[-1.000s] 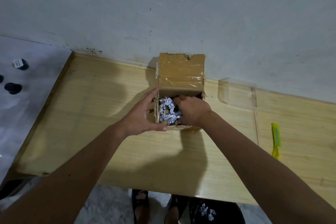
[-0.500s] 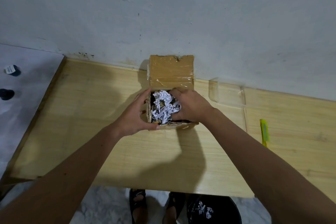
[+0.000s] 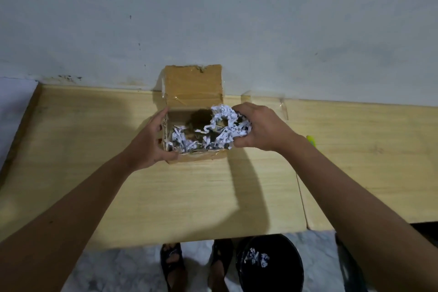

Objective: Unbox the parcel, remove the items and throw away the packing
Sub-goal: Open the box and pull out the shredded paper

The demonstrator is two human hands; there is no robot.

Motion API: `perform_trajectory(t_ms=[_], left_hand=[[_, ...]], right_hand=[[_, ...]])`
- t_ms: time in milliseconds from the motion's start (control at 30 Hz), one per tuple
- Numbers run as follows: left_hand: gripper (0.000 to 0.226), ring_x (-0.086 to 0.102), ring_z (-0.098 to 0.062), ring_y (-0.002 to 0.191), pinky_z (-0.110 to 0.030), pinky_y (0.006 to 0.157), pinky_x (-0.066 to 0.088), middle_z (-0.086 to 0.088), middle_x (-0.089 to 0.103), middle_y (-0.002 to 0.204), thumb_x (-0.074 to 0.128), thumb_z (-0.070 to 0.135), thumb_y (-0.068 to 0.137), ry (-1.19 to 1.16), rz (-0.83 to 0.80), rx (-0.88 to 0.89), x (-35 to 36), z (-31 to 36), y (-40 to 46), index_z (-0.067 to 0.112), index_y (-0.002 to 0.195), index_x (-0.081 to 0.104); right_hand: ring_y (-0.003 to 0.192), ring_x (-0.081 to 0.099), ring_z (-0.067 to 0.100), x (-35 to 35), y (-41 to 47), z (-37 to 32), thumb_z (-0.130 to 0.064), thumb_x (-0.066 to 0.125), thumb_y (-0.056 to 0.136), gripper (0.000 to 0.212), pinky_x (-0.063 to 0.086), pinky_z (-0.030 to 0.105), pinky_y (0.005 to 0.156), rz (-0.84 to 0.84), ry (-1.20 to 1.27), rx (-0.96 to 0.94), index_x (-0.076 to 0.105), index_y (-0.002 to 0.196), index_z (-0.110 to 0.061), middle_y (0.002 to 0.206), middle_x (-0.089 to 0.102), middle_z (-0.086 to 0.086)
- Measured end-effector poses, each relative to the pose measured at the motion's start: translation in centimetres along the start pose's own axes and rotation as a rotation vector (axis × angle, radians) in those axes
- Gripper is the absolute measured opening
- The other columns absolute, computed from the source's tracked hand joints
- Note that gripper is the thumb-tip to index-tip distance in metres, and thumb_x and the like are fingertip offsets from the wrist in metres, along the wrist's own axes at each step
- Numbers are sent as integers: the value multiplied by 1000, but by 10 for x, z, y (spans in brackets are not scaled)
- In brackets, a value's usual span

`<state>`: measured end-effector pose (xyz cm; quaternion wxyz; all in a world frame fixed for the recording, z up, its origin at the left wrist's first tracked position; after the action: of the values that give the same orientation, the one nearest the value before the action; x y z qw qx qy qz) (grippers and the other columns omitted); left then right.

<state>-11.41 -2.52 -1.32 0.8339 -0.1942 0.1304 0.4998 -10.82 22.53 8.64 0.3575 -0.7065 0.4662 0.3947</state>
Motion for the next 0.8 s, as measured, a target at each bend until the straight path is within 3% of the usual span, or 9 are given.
perform_trajectory(t_ms=[133, 200, 233, 300, 333, 433, 533, 800], left_hand=[[143, 39, -20, 145, -51, 116, 43, 4, 29, 166, 103, 20, 54, -19, -17, -25, -1, -6, 4, 27, 165, 14], [140, 52, -2, 133, -40, 110, 50, 29, 44, 153, 103, 18, 53, -94, -29, -54, 1, -4, 4, 33, 164, 19], [132, 57, 13, 121, -30, 104, 54, 44, 52, 136, 100, 5, 57, -131, -26, -54, 3, -1, 4, 35, 161, 24], [119, 58, 26, 106, -12, 88, 55, 56, 55, 115, 90, -13, 62, -144, -23, -44, 4, 0, 5, 34, 154, 30], [122, 58, 23, 111, -11, 88, 55, 54, 55, 121, 92, -9, 61, -143, -31, -48, 3, -4, 5, 32, 157, 29], [138, 48, -10, 141, -37, 107, 51, 25, 41, 156, 103, 24, 51, -148, -47, -57, -2, -15, 5, 44, 161, 22], [136, 47, -18, 142, -38, 106, 49, 8, 37, 162, 101, 38, 44, -153, -57, -68, -3, -18, 6, 55, 155, 24], [134, 45, -20, 145, -50, 112, 47, 8, 35, 164, 100, 18, 58, -146, -50, -68, -3, -23, 10, 51, 159, 19]], right_hand=[[95, 63, 19, 8, -32, 42, -38, 88, 64, 72, 50, 32, 79, -13, 5, 91, 62, 129, -21, 114, 66, -3], [96, 64, 21, 22, -44, 61, -39, 88, 64, 72, 50, 32, 79, -33, -1, 133, 62, 129, -22, 114, 65, -4], [97, 64, 21, 30, -49, 70, -38, 88, 64, 73, 50, 31, 79, -40, 3, 154, 62, 129, -23, 115, 65, -4], [101, 65, 20, 46, -56, 84, -40, 89, 63, 75, 49, 30, 82, -52, 14, 185, 61, 131, -23, 118, 65, -6], [102, 65, 20, 55, -58, 89, -42, 89, 64, 76, 50, 30, 83, -59, 20, 195, 61, 132, -23, 119, 65, -6], [105, 63, 24, 77, -64, 100, -44, 88, 64, 76, 51, 34, 85, -70, 19, 206, 61, 132, -23, 117, 63, -4], [108, 59, 27, 84, -67, 108, -47, 87, 63, 82, 52, 42, 91, -34, 46, 218, 58, 136, -23, 117, 61, -3], [125, 48, 28, 75, -71, 106, -37, 94, 68, 89, 42, 37, 105, -15, 62, 147, 56, 146, -16, 142, 52, 5]])
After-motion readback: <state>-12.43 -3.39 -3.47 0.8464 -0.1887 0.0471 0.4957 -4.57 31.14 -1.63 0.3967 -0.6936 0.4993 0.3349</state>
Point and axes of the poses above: each hand's wrist, its own y-axis towards the middle knuckle, its own x-axis out of the palm, z = x × y, the point moved 10 cm from there along y, towards the middle knuckle
